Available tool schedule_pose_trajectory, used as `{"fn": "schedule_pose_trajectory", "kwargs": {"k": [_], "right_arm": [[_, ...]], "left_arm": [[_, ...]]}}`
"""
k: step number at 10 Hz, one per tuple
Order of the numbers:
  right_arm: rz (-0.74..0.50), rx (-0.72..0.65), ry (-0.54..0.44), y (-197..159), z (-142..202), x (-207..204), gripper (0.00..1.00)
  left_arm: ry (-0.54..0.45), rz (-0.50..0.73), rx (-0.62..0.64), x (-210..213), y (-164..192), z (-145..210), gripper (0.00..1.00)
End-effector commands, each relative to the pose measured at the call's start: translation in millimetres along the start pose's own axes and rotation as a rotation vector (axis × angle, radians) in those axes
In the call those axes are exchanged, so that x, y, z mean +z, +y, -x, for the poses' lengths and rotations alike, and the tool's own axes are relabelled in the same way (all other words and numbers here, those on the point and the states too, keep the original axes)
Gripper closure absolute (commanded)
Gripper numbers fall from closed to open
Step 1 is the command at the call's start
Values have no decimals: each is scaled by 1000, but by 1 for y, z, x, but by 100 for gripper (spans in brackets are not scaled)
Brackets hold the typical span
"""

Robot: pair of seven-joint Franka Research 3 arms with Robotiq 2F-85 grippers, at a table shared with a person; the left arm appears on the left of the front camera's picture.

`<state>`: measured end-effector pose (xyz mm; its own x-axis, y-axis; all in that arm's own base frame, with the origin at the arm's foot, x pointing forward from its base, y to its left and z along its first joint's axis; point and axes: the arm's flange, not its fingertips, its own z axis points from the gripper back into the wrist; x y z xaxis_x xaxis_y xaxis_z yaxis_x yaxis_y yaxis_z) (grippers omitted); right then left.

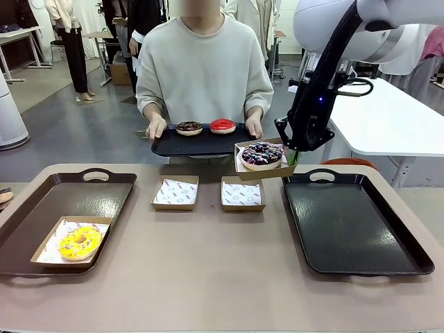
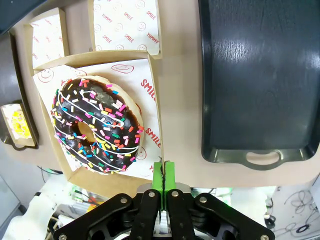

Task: Individually package the donuts and arrange them on the tray.
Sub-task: Place the picked Paper togo box on the Handle tray while simultaneously picking up another Paper togo box from the table with the other hand.

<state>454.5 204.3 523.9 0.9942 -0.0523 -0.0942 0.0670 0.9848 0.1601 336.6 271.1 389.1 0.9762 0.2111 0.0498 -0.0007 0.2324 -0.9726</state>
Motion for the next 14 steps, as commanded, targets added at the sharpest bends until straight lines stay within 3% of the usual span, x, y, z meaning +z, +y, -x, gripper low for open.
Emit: {"fn": "schedule_pose_trajectory", "kwargs": {"k": [1,4,5,7,11,14], "right_arm": [[-7,-1,-1,-1,2,1,100],[0,0,0,0,0,0,99],[12,74,-4,-10,5,3,99],[6,63,5,-56,11,16,99],[-15,16,6,-160,20,5,99],[-4,13,30,-202,33,-25,99]], "left_arm": [[-1,9,-6,1,-1,3,0],[0,0,0,0,0,0,0],[17,-43,-23,-9,-17,-8,0],[57,-169,-96,-33,-72,-29,0],[129,-403,-206,-125,-162,-73,0],[180,-637,-282,-216,-204,-79,0]]}}
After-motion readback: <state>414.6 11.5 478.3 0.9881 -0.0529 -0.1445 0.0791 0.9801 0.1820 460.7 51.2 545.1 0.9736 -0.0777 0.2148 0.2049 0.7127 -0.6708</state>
